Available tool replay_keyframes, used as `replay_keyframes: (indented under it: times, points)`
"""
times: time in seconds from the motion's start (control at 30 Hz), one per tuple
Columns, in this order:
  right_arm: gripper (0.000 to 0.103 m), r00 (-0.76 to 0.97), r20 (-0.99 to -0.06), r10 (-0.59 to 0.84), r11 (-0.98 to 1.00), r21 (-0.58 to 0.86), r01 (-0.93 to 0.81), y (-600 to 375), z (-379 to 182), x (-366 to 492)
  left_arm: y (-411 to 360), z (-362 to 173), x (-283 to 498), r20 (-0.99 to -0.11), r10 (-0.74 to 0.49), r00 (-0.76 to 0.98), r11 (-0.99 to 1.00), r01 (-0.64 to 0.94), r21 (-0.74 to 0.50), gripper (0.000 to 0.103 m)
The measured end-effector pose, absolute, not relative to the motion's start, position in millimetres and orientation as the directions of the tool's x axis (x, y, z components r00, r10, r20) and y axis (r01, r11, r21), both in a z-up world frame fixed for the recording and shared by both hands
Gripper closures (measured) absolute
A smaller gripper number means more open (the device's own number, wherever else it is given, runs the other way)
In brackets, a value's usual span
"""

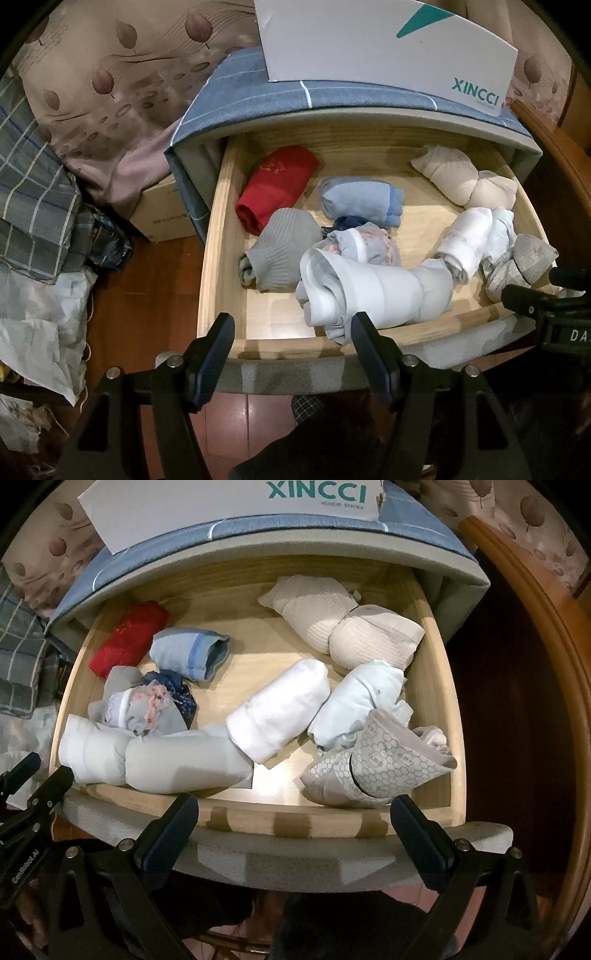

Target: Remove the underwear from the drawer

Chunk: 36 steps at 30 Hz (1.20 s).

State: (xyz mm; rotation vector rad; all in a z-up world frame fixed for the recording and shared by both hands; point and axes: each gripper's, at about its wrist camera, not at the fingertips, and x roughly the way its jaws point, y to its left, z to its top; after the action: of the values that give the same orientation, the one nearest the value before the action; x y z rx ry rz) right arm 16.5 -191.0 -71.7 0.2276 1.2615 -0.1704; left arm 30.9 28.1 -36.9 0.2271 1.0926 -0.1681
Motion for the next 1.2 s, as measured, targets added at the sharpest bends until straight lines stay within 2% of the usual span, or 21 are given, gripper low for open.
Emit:
replay_keyframes:
  times: [0.97,1.2]
  points:
    - [0.001,0.308,-0.951,0.025,0.966,0.103,0.237,-194.2,-73.8,19.1,30.6,-38.5,28.0,-0.880,-0.033,0.474,0.972,0.220,0.083,0.035]
    - [0.001,0.323,-0.946,0.028,0.979,0.090,0.180,-193.7,-67.5,19.6,37.3,-34.6,28.3,-0.878,-0.049,0.477,0.978,0.202,0.055,0.035]
